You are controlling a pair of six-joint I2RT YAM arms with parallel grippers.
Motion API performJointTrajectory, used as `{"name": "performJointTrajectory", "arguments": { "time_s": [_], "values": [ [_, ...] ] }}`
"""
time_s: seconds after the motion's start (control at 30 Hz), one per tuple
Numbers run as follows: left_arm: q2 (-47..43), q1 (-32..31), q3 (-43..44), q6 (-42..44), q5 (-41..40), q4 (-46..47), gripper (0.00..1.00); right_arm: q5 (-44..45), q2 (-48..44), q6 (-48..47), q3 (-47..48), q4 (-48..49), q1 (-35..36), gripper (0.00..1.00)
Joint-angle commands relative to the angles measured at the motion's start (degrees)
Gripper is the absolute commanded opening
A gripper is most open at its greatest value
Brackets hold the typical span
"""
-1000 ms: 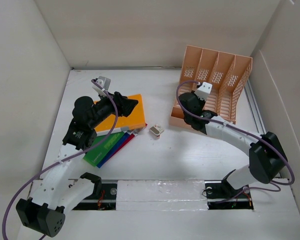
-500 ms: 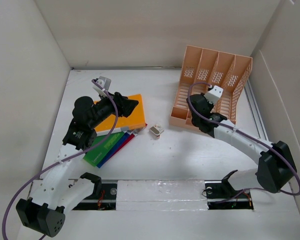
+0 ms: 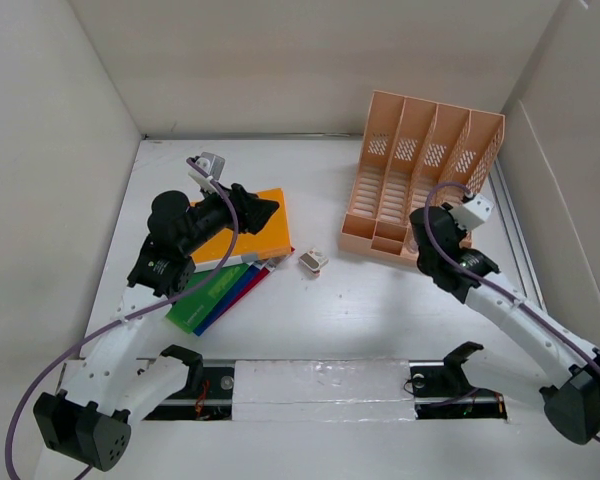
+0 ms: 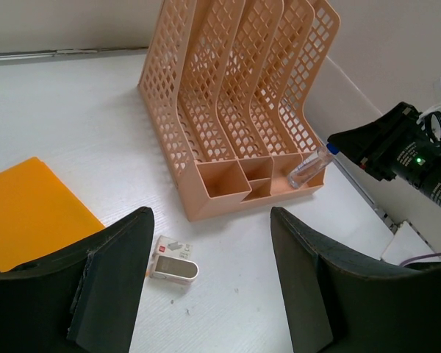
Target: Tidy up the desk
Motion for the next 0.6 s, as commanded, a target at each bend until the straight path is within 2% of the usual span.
{"name": "performJointTrajectory", "arguments": {
  "time_s": [0.0,0.4,0.57],
  "values": [
    [-0.02,0.15,-0.47,-0.62,1.42,3.32,0.60,1.69,-0.75,2.69,-0.95,-2.76,-1.49,0.00],
    [-1.08,0.15,-0.65,-0.45,1.25,3.41,0.60,3.19,11.80,2.35,3.09,-0.14,-3.86,0.00],
    [-1.17,0.15,-0.65,-0.27,1.08,3.32,0.60,2.31,13.48,1.37,3.71,2.68,-4.48,0.00]
  ]
}}
